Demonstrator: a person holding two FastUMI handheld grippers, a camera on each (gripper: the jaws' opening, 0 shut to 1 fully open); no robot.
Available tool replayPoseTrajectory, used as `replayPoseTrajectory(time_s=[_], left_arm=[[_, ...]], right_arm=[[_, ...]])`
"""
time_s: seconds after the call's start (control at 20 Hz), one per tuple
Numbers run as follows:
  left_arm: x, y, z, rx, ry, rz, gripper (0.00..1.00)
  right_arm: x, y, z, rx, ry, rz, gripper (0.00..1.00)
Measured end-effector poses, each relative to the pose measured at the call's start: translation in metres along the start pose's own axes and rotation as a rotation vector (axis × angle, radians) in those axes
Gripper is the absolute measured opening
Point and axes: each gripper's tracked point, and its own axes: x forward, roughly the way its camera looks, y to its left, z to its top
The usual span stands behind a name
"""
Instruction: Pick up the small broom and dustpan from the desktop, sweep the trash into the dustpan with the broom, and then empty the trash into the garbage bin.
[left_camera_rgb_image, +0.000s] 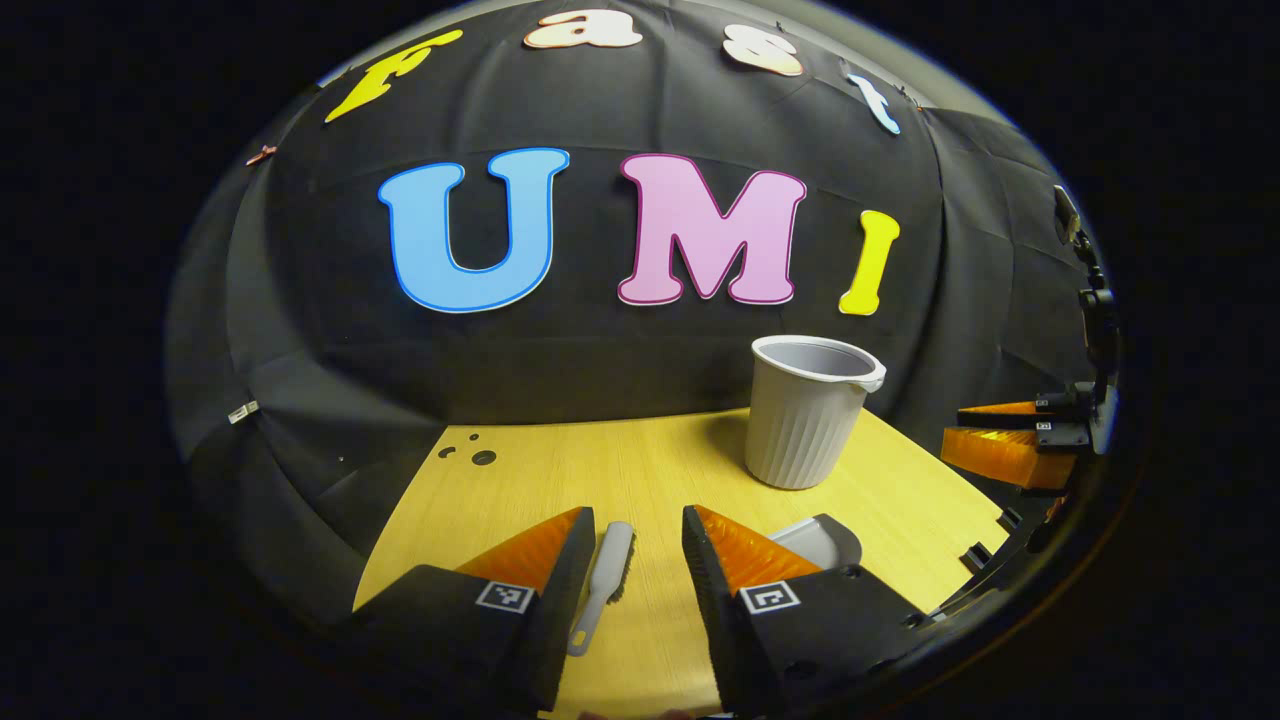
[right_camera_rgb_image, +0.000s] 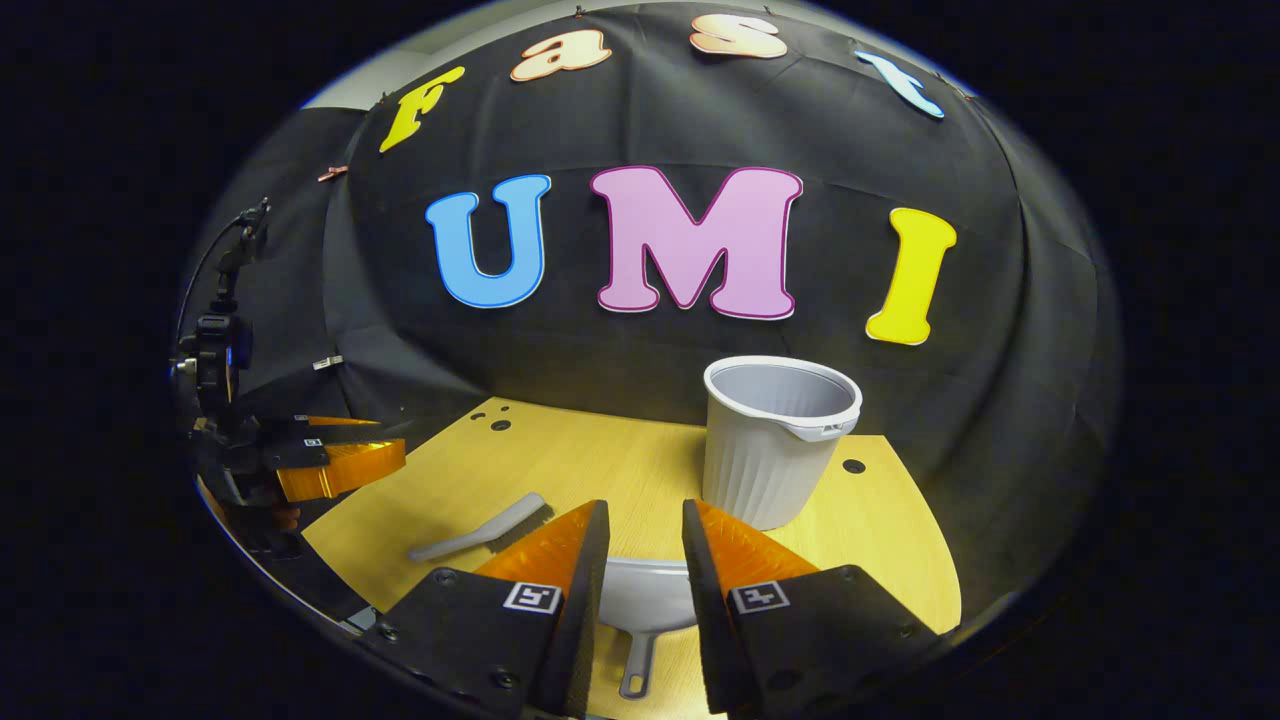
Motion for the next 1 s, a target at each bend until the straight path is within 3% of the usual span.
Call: replayPoseTrajectory(time_s=[0.65, 1.0], left_arm=[[0.01, -0.006, -0.006, -0.001, 0.039, 0.009, 0.6], [0.015, -0.015, -0.011, 0.004, 0.064, -0.029, 0.61]], right_arm=[[0.005, -0.011, -0.006, 0.014, 0.009, -0.018, 0.56], [0.007, -0.016, -0.007, 0.025, 0.012, -0.029, 0.62]])
